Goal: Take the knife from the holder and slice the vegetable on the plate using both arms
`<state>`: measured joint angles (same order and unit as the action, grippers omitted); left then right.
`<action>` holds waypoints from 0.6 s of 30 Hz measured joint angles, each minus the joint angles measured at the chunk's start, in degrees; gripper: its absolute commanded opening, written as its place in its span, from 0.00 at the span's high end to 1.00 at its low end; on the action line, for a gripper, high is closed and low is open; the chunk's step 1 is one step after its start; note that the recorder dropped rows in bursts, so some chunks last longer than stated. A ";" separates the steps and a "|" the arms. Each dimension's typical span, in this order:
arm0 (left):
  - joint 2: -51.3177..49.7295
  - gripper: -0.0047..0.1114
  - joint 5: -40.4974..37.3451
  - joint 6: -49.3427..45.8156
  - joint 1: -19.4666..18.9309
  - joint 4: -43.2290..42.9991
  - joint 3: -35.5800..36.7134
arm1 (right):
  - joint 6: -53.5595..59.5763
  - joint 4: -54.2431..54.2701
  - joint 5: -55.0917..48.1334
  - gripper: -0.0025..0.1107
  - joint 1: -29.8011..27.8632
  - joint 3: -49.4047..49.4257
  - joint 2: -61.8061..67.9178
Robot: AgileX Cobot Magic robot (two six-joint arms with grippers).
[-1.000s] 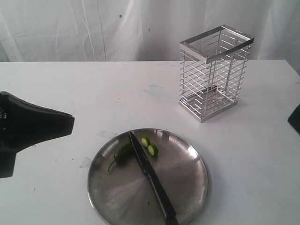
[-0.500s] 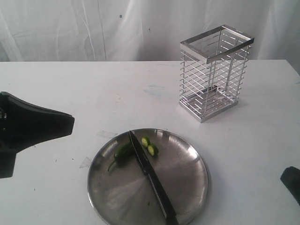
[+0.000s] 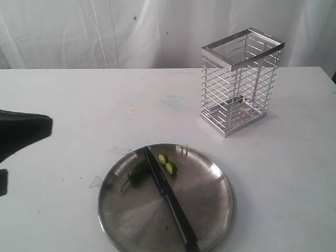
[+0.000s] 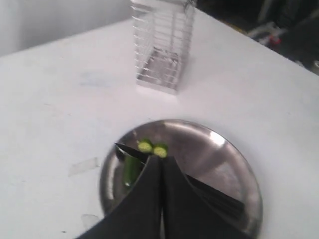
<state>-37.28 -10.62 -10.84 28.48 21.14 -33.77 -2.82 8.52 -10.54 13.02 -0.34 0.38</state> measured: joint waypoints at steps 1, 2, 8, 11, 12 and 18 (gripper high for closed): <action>2.35 0.96 2.84 4.75 0.36 -4.38 2.17 | 0.00 0.00 0.00 0.98 -2.69 0.00 0.00; 4.80 0.96 5.46 9.29 0.35 -8.75 4.69 | 0.00 0.00 0.00 0.98 -4.68 0.00 0.00; 20.65 0.96 14.72 19.20 -0.83 -16.78 20.21 | 0.00 0.00 0.00 0.98 -13.47 0.00 0.00; 27.78 0.96 14.09 19.35 -2.43 -16.12 26.05 | -0.09 0.00 0.00 0.98 -13.91 0.00 0.00; 30.06 0.96 13.75 19.48 -3.00 -15.83 27.85 | -0.09 0.00 0.00 0.98 -13.90 0.00 0.00; 36.64 0.96 11.87 19.58 -5.29 -13.55 33.40 | -0.09 0.00 0.00 0.98 -14.00 0.00 0.00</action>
<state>-0.64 1.26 8.74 23.19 7.58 -0.37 -2.91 8.52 -10.54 -0.98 -0.34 0.38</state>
